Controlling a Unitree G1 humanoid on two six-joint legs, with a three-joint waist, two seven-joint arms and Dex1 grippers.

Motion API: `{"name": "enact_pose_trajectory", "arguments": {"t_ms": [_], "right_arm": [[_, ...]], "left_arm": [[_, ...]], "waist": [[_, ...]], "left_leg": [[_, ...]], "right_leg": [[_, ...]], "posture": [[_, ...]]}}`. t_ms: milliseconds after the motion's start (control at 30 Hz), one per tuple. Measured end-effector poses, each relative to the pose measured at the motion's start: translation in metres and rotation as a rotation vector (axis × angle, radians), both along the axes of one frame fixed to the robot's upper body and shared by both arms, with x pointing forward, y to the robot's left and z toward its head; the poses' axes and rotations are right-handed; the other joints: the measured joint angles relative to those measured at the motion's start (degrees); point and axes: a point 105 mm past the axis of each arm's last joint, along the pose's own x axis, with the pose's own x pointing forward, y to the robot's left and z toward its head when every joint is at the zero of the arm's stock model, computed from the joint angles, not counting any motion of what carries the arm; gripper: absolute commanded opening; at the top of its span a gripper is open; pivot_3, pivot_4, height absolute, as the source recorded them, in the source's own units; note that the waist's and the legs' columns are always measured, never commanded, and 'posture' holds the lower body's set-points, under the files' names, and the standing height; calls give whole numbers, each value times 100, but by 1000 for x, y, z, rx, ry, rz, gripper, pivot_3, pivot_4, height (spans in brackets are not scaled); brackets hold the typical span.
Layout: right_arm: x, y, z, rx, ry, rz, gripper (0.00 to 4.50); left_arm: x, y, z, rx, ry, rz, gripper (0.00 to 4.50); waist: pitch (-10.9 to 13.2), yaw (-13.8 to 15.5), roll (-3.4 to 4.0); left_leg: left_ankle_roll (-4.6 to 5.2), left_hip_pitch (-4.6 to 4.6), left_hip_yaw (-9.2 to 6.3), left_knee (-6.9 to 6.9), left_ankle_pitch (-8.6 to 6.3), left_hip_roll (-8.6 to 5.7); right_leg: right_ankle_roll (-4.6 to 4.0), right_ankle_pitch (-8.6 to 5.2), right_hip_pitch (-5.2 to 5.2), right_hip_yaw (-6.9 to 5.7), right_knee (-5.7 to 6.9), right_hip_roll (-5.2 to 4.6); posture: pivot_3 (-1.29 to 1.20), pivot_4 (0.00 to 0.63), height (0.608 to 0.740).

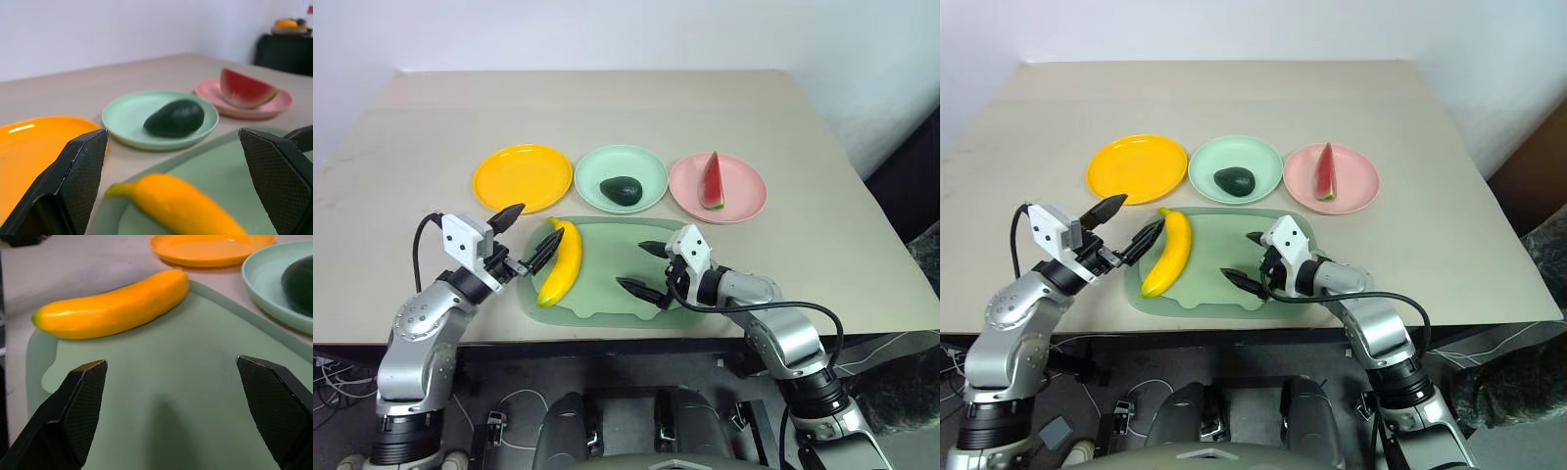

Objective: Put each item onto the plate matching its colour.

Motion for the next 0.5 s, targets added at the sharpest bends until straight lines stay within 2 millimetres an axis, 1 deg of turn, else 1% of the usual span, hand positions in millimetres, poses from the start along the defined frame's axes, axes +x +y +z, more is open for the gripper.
{"name": "enact_pose_trajectory", "arguments": {"t_ms": [100, 200, 267, 367, 500], "right_arm": [[2, -3, 1, -16, -15, -7, 4469], [6, -10, 6, -20, -24, -17, 4469], [9, -18, 10, -21, -27, -34, 4469], [11, -30, 11, -45, -21, -47, 4469], [11, -39, 11, -54, -15, -57, 4469]], "left_arm": [[-3, -7, 0, -12, 25, 43, 4500], [-4, -12, -4, -30, 116, 131, 4500], [-5, -14, -10, -12, 185, 179, 4500], [-7, -16, -18, 28, 285, 241, 4500], [-10, -27, -29, 111, 394, 241, 4500]], "waist": [[0, 12, -1], [0, 28, -2], [0, 35, -2], [0, 43, -2], [0, 75, -2]], "left_leg": [[0, 1, -2, 1, 0, 0], [1, 1, -7, 2, 0, -1], [1, 1, -7, 3, 0, -1], [1, 1, -8, 3, 0, -1], [1, 2, -8, 3, 0, -2]], "right_leg": [[0, 0, 1, 0, 1, 0], [0, 0, 5, -1, 0, 0], [0, 0, 6, -1, 0, 0], [0, 0, 6, -2, 1, 0], [0, 0, 6, -2, 0, 0]], "posture": [[0, 150, 695], [0, 150, 695], [0, 150, 695], [0, 150, 695], [0, 150, 695]]}}
